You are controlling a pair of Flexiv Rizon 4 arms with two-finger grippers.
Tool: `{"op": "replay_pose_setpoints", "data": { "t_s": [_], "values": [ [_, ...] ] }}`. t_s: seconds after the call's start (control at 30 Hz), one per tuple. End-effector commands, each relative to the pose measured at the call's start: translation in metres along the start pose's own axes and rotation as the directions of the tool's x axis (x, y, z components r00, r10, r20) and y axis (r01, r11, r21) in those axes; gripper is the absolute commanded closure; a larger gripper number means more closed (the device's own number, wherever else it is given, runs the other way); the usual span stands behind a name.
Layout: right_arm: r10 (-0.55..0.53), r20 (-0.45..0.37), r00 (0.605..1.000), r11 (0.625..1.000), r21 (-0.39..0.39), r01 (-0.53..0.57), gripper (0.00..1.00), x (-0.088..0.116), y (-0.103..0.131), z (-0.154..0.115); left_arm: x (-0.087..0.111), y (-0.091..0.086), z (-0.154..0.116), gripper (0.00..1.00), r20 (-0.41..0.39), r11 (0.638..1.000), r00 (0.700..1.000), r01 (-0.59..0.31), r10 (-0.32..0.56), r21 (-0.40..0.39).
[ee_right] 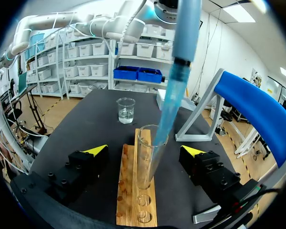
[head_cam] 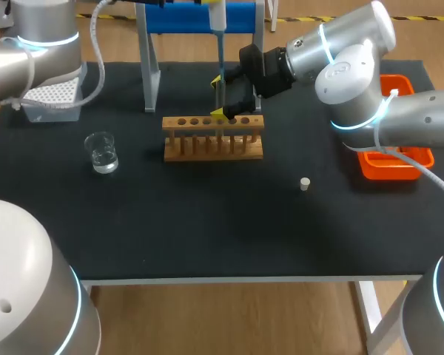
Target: Invert the test tube, pick up the pipette, mount the tip to pipette, aspirate from beaker and dispense into the tube, eject the tip, return the pipette, and cap with the stopper.
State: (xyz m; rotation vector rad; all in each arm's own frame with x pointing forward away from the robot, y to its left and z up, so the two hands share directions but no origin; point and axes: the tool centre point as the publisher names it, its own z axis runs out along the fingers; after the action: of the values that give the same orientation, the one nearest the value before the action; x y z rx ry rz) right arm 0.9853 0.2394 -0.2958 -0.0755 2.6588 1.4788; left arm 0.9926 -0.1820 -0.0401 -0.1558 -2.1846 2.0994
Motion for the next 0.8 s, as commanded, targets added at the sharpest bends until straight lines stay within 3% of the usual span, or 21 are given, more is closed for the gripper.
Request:
{"op": "replay_pose_setpoints", "data": {
  "t_s": [0.03,0.8],
  "values": [
    [0.001,-0.003,1.0,1.0,0.002,-0.001,0.0,-0.0007,0.0001,-0.0007,0.0048,0.0027,0.0004,1.0,0.009,1.0,1.0,0.004,-0.004,-0.001],
    [0.001,-0.003,1.0,1.0,0.002,-0.001,0.0,-0.0007,0.0001,-0.0007,0.0061,0.0037,0.0003,1.0,0.022,1.0,1.0,0.014,-0.014,-0.01]
  ]
}}
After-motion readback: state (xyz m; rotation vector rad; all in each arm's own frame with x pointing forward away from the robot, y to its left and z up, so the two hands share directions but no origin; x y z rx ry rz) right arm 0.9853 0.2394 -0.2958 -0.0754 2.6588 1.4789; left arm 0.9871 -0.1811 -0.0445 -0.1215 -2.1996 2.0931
